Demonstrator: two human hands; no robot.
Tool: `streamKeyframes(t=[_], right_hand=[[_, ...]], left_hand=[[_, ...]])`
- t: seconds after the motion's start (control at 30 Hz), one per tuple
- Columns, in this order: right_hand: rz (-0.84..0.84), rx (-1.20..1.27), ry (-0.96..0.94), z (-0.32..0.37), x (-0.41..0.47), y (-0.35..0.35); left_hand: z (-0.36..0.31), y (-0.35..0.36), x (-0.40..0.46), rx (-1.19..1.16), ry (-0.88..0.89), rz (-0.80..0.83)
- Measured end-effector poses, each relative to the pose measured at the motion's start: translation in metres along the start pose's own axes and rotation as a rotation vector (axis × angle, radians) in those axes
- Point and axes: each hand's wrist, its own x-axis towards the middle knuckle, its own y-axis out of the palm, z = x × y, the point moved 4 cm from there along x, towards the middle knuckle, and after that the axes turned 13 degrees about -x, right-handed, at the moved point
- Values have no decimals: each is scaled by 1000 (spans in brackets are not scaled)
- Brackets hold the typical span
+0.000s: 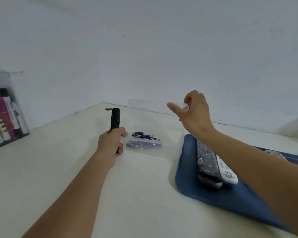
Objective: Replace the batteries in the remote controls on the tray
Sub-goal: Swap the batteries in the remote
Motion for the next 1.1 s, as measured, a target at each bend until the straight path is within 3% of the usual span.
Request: streamKeyframes(t=[0.1,0.27,0.5,0.7,0.93,1.1], right_hand=[[-77,62,129,1,2,2],[-84,29,99,12,-23,7],[290,281,268,6,-46,27],[708,-190,49,13,-42,58],[722,-468,-112,21,-22,80],[797,-513,-135,17,-23,88]], left_hand=[[0,1,-5,-36,-32,-4],[5,6,-11,17,41,28],[6,6,-11,-35,59,28],[7,8,-11,-22,68,39],[6,9,-12,-18,70,49],[6,9,-13,-26,74,55]])
